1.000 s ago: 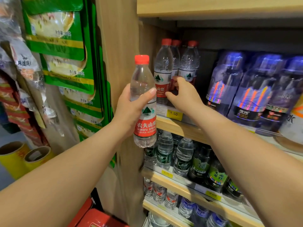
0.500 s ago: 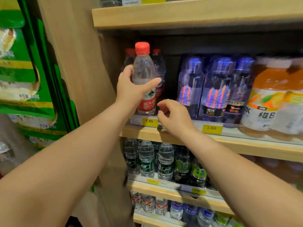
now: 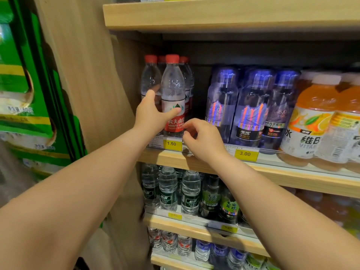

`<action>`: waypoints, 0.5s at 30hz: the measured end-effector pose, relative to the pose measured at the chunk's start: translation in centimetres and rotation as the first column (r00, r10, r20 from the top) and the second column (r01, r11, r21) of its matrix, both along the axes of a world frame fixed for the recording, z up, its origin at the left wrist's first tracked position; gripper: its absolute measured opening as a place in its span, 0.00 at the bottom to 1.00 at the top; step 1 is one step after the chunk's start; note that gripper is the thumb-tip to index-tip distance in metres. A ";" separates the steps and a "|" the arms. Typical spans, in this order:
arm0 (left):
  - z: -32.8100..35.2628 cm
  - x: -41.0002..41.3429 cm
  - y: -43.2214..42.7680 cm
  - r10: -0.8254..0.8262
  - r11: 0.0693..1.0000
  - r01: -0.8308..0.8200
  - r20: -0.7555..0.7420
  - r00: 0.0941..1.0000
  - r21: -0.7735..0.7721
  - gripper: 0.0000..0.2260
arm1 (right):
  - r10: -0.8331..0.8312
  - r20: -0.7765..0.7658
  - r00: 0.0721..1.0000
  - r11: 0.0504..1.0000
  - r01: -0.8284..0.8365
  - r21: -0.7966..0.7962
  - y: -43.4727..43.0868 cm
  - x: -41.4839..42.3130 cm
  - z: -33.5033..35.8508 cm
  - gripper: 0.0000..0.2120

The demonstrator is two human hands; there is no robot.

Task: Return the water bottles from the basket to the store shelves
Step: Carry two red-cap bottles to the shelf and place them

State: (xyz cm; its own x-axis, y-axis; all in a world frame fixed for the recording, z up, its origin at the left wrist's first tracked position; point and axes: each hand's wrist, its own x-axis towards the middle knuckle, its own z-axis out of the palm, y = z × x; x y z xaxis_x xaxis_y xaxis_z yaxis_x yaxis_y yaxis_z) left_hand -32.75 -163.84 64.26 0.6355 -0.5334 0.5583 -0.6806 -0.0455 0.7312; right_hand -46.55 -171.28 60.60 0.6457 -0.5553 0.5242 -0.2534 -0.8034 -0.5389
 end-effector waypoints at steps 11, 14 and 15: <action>-2.5 -1.3 -0.2 0.059 0.993 -0.068 0.098 0.993 0.095 0.43 | 0.022 0.057 0.998 1.000 -0.023 0.019 -0.2 -0.1 0.0 0.09; -2.0 -1.4 -1.0 0.056 0.985 -0.073 0.114 0.992 0.155 0.37 | 0.027 0.068 0.997 0.999 -0.028 0.026 -0.3 -0.1 0.0 0.09; -1.7 -1.4 -1.3 0.056 0.981 -0.078 0.120 0.991 0.180 0.37 | 0.028 0.070 0.997 0.999 -0.031 0.032 -0.3 -0.1 0.0 0.09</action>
State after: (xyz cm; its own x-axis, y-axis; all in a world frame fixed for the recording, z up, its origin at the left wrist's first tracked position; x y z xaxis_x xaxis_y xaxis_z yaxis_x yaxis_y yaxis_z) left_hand -34.17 -165.17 62.54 0.6110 -0.5918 0.5258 -0.7499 -0.2201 0.6238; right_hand -46.68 -171.53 60.59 0.6247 -0.5541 0.5502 -0.1910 -0.7916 -0.5805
